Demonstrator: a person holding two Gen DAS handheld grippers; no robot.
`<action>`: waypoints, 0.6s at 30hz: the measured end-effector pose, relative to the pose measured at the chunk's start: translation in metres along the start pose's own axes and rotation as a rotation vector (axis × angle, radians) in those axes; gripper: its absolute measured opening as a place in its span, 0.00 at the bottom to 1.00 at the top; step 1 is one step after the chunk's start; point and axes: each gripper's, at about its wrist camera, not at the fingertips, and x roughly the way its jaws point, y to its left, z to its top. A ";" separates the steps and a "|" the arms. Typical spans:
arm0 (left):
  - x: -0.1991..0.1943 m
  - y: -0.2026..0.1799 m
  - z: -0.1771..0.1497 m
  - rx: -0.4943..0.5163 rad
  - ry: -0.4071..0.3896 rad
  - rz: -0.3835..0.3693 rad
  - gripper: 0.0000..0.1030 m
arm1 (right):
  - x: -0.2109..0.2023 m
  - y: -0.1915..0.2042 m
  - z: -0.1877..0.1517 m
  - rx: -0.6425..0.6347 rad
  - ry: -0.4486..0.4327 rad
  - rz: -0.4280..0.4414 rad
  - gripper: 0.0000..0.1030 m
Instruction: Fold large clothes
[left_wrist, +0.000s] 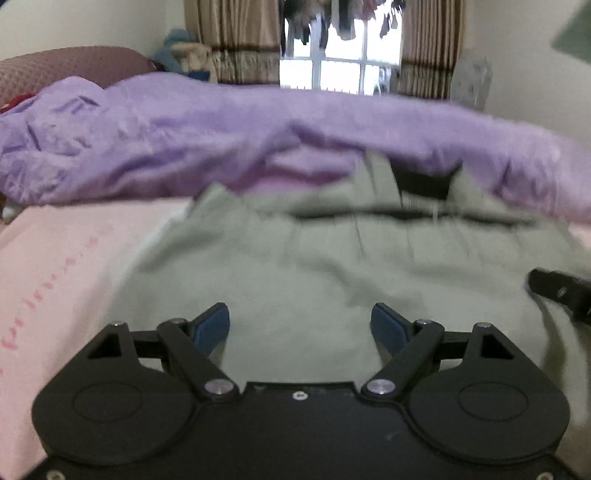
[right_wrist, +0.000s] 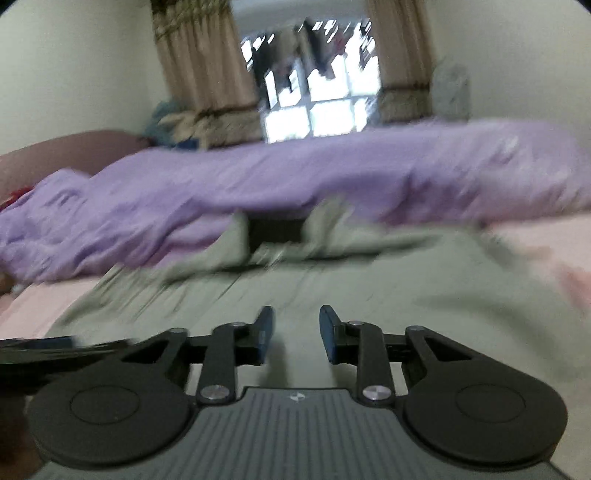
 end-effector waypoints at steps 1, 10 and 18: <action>0.008 -0.004 -0.006 0.030 -0.005 0.021 0.88 | 0.005 0.005 -0.007 -0.011 0.034 0.013 0.34; -0.009 0.003 -0.007 -0.020 -0.010 0.028 0.88 | -0.002 0.019 -0.029 -0.051 0.035 -0.041 0.34; -0.023 -0.011 -0.034 0.087 0.049 0.029 0.90 | -0.012 0.034 -0.038 -0.034 0.080 0.046 0.32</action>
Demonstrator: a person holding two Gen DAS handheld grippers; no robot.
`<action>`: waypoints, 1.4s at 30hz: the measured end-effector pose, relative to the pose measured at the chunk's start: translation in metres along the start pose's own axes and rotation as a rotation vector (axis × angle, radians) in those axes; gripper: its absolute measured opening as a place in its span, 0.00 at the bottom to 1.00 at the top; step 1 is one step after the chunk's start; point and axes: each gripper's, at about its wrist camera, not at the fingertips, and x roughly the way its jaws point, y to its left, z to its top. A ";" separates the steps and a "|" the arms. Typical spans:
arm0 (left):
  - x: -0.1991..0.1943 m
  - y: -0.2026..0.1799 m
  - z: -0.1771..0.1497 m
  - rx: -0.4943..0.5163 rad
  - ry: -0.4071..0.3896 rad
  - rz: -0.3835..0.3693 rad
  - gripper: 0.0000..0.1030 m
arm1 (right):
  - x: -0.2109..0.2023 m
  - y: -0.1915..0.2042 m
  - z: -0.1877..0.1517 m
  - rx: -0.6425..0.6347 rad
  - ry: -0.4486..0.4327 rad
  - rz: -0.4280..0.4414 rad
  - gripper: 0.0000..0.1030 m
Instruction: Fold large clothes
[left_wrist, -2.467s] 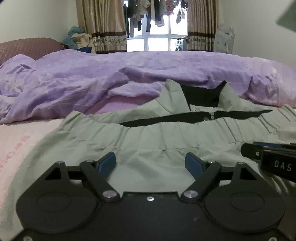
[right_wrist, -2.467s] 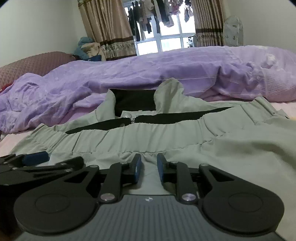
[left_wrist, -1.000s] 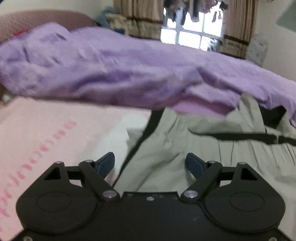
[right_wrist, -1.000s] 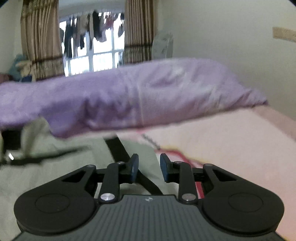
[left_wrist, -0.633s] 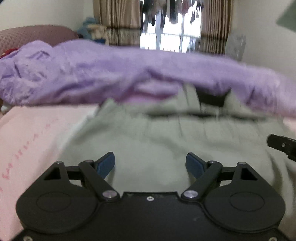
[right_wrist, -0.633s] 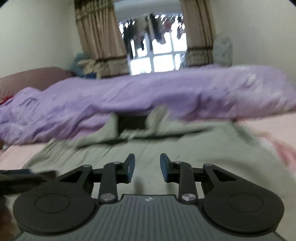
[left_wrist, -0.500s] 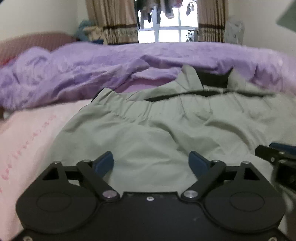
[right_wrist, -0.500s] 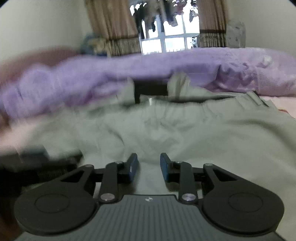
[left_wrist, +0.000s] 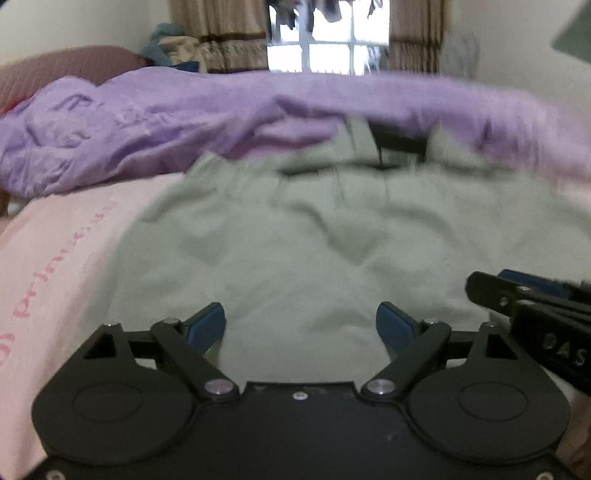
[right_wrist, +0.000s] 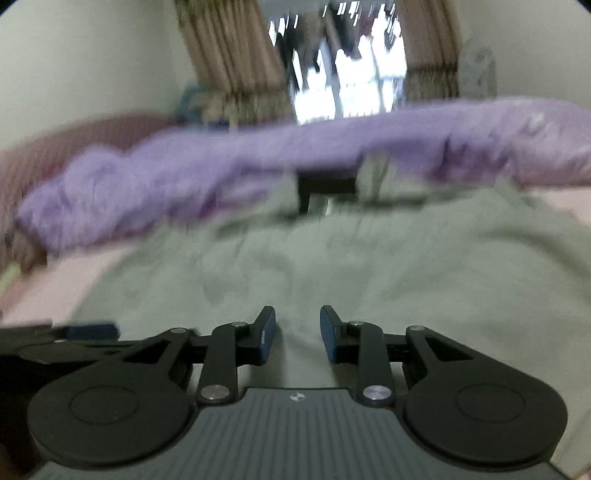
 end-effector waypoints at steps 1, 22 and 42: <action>0.001 -0.003 -0.002 0.020 -0.007 0.018 0.91 | 0.006 0.002 -0.004 -0.024 0.013 -0.026 0.30; 0.005 0.083 0.009 -0.004 0.074 0.140 0.91 | -0.006 -0.079 0.026 0.105 0.081 -0.192 0.37; -0.050 0.172 -0.031 -0.196 0.161 0.046 0.89 | -0.081 -0.202 0.007 0.176 0.036 -0.280 0.54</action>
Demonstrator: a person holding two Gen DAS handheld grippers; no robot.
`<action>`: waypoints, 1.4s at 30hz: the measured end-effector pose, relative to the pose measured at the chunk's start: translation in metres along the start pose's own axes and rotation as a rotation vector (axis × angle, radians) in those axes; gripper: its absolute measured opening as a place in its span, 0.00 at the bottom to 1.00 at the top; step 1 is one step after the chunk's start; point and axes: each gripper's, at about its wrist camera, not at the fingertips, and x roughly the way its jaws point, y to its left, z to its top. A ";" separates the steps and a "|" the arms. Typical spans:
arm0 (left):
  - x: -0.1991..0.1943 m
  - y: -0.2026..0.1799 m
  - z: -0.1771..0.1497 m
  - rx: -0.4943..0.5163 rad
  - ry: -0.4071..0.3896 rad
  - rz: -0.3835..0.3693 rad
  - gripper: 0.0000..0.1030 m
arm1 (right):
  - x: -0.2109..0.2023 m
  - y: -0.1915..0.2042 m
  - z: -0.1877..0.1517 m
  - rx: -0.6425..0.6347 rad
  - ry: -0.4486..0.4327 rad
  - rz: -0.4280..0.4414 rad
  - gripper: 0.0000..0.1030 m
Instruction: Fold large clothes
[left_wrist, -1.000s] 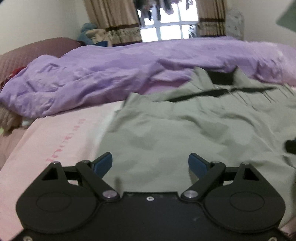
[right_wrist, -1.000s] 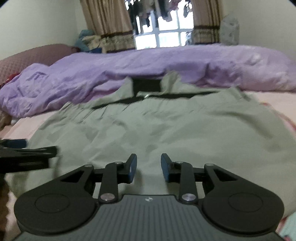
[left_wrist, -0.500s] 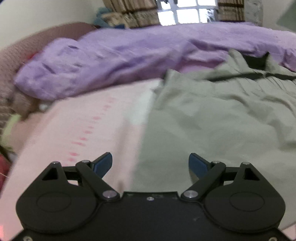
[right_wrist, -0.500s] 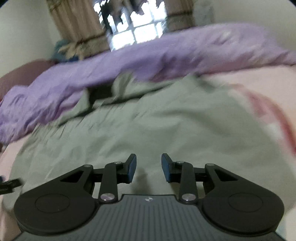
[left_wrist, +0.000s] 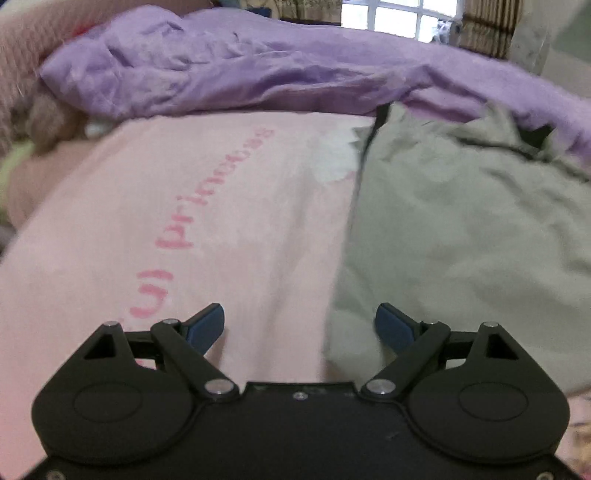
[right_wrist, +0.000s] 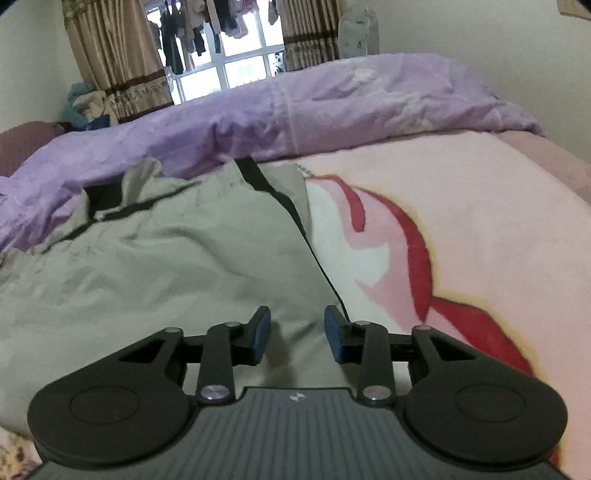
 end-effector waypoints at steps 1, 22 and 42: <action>-0.008 0.002 -0.002 -0.005 -0.012 -0.031 0.89 | -0.010 0.000 0.000 -0.010 -0.021 0.005 0.80; -0.103 -0.020 -0.008 0.043 -0.192 -0.197 0.07 | -0.092 0.000 0.000 -0.001 -0.077 0.156 0.08; -0.136 -0.005 -0.098 0.169 -0.049 -0.026 0.38 | -0.130 0.021 -0.107 -0.175 0.083 -0.165 0.22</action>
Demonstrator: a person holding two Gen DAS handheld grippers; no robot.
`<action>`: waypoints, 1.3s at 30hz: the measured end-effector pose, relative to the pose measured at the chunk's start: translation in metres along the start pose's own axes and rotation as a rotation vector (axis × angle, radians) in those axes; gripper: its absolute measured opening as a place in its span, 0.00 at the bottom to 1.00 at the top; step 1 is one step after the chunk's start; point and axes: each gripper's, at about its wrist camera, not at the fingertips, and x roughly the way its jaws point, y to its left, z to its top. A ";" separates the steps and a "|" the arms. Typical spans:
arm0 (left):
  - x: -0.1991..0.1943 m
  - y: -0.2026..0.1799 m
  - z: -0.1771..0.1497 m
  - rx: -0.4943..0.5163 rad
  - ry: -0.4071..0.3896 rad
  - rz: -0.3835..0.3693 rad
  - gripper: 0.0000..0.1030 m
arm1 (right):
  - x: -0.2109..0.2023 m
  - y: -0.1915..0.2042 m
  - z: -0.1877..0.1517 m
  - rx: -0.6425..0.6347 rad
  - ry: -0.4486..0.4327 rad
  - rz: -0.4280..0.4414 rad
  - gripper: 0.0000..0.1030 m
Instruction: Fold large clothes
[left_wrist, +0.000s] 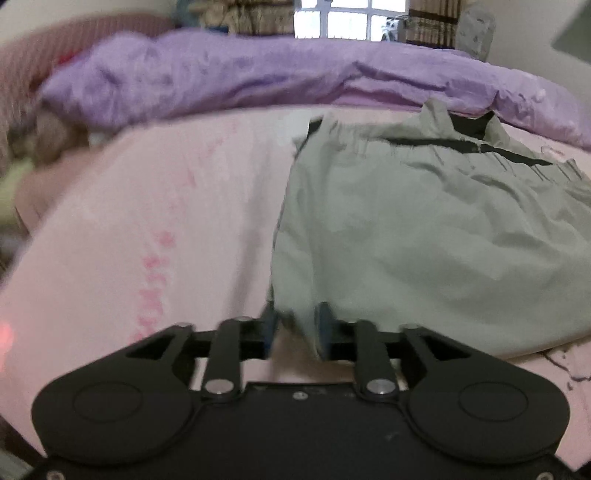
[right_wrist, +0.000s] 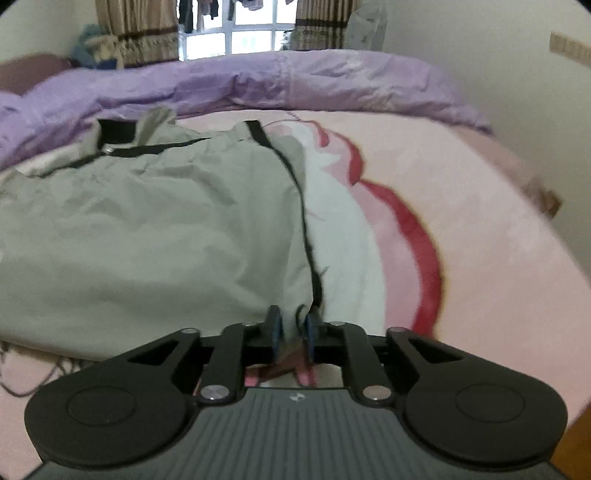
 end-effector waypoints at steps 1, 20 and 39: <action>-0.001 0.001 0.004 0.021 -0.012 0.017 0.58 | -0.002 -0.001 0.001 -0.004 0.003 -0.021 0.28; 0.008 -0.026 -0.001 0.025 -0.011 -0.051 1.00 | -0.027 -0.009 0.008 0.110 -0.075 0.055 0.45; 0.013 -0.011 0.003 -0.039 -0.012 -0.053 1.00 | -0.008 -0.041 -0.041 0.421 0.035 0.170 0.64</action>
